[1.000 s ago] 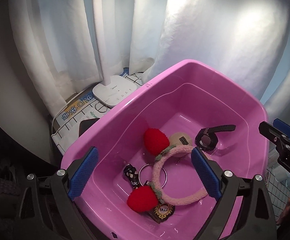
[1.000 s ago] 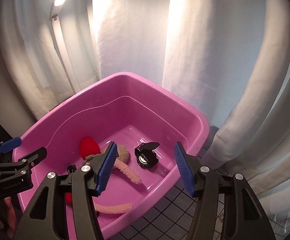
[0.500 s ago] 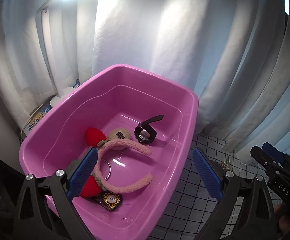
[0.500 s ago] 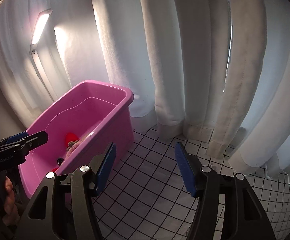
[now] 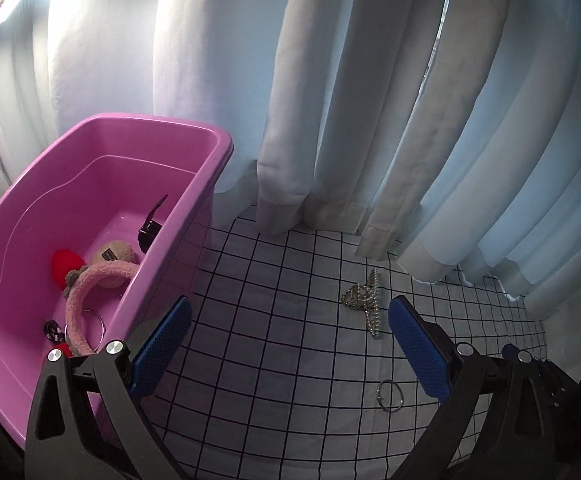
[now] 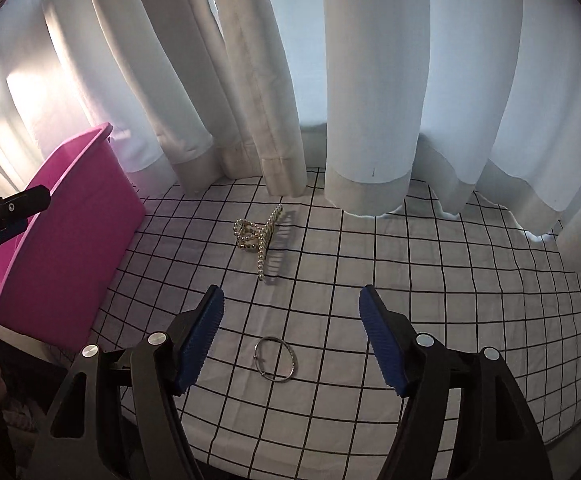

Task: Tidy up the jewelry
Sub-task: 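Move both tools back over the pearl hair claw and silver bangle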

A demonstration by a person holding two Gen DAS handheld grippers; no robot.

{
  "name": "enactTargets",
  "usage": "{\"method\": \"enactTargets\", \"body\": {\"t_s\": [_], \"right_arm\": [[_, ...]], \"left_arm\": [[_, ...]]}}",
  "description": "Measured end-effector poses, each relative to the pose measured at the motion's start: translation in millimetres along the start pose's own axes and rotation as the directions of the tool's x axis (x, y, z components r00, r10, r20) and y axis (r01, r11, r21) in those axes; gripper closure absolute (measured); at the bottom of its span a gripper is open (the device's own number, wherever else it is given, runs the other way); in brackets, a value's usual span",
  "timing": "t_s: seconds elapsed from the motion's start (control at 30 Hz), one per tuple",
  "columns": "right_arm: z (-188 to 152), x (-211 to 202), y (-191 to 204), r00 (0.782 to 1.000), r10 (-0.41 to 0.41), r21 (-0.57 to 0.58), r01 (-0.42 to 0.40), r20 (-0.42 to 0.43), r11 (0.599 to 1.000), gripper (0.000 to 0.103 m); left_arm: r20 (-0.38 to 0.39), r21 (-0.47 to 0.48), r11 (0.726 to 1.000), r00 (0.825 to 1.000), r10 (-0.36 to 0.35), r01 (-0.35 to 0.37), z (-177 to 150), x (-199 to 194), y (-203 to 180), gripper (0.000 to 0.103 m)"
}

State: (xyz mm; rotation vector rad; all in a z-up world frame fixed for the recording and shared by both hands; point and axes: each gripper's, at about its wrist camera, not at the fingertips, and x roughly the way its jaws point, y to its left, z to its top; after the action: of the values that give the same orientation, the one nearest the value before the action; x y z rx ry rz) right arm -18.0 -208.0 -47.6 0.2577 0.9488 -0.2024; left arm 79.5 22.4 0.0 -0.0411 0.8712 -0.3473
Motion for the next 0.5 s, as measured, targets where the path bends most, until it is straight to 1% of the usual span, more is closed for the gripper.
{"method": "enactTargets", "body": {"t_s": [0.1,0.23,0.33,0.43,0.5], "right_arm": [[-21.4,17.8,-4.3,0.999,0.005,0.013,-0.005,-0.053,1.000,0.036],[-44.2,38.0,-4.8,0.995,0.020,0.023,-0.018,-0.093,1.000,0.036],[-55.6,55.3,-3.6,0.994,0.009,0.024,-0.006,-0.110,1.000,0.036],[-63.8,67.3,-1.8,0.992,0.023,0.054,-0.016,-0.122,0.998,0.036],[-67.7,75.2,0.7,0.992,0.020,0.048,-0.014,-0.128,0.999,0.036]], "left_arm": [[-0.022,0.048,0.999,1.000,0.007,-0.006,-5.7,20.2,-16.1,0.006],[-0.049,0.108,0.994,0.998,0.030,-0.024,-14.3,47.8,-36.4,0.006],[-0.081,0.114,0.993,0.996,0.030,-0.020,-19.6,73.8,-46.8,0.006],[-0.121,0.096,0.995,0.993,0.017,-0.005,-24.4,103.1,-55.3,0.006],[-0.150,0.094,0.996,0.988,0.020,-0.006,-28.0,121.7,-59.7,0.006]]}}
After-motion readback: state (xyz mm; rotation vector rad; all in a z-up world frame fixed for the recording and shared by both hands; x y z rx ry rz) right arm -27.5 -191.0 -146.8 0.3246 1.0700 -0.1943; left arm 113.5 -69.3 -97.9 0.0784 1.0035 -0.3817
